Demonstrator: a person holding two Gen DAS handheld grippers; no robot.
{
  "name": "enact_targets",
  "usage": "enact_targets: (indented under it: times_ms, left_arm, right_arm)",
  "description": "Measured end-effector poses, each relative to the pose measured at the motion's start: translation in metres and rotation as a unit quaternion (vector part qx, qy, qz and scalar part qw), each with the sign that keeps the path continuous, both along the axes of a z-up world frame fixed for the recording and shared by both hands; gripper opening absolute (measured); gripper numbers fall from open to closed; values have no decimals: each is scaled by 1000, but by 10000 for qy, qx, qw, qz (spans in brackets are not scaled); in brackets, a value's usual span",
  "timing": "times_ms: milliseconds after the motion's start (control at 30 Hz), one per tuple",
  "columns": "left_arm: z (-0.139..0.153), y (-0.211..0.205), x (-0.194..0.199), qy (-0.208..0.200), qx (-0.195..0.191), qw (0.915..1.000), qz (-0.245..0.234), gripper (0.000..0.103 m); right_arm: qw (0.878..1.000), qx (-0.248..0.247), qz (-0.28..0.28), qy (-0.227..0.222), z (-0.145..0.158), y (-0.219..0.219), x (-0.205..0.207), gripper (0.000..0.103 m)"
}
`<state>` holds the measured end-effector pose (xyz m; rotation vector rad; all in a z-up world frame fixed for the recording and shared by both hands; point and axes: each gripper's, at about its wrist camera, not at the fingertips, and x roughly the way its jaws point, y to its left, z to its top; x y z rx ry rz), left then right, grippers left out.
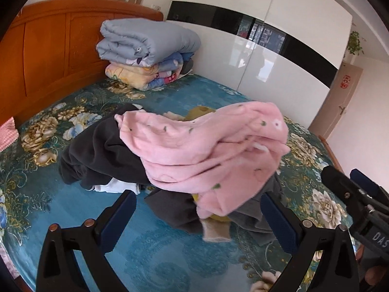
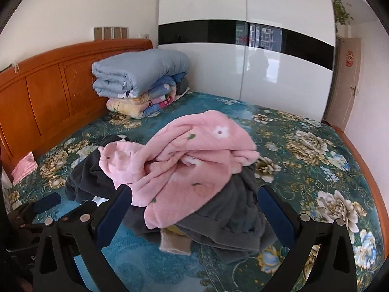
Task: Fold clothes
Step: 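Reach both grippers toward the pink fleece garment on the clothes heap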
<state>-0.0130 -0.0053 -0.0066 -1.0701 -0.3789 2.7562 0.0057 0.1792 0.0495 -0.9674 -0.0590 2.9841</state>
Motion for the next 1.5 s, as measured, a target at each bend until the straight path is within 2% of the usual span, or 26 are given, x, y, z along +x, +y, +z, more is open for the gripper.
enact_targets:
  times_ms: [300, 500, 900, 1000, 1133, 1267, 1333, 1367, 1400, 1433, 1500]
  left_arm:
    - [-22, -18, -44, -308, 30, 9995, 67, 103]
    - [-35, -19, -64, -411, -77, 9991, -94, 103]
    - [-40, -20, -100, -152, -194, 9991, -334, 103]
    - [-37, -19, -113, -118, -79, 9988, -462, 103]
    - [-18, 5, -140, 6, -155, 9954, -942, 103]
    - [-2, 38, -161, 165, -264, 9903, -1353, 103]
    - [-3, 53, -170, 91, -424, 9892, -1403, 103]
    - [-4, 59, -173, 16, -563, 9888, -1379, 96]
    - [-7, 64, -176, -80, -647, 9880, -1398, 79]
    - [-10, 68, -178, -188, -702, 9869, -1438, 68]
    - [-14, 73, -182, -365, -769, 9855, -1465, 23]
  right_arm:
    - [9991, 27, 94, -423, -31, -16, -55, 103]
    - [9978, 29, 111, -655, -50, -19, -78, 103]
    - [9948, 58, 254, -987, -71, -28, -112, 103]
    - [9950, -1, 173, -985, -71, -23, -110, 103]
    - [9959, -113, -134, -888, -67, 4, -85, 103]
    - [9927, -118, -448, -1110, -69, 30, -55, 103]
    - [9899, -57, -646, -1262, -73, 44, -37, 103]
    - [9884, -42, -729, -1334, -75, 49, -28, 103]
    - [9865, -58, -812, -1419, -78, 55, -18, 103]
    - [9850, -39, -898, -1476, -81, 62, -9, 103]
    - [9822, 44, -1062, -1550, -86, 74, 5, 103]
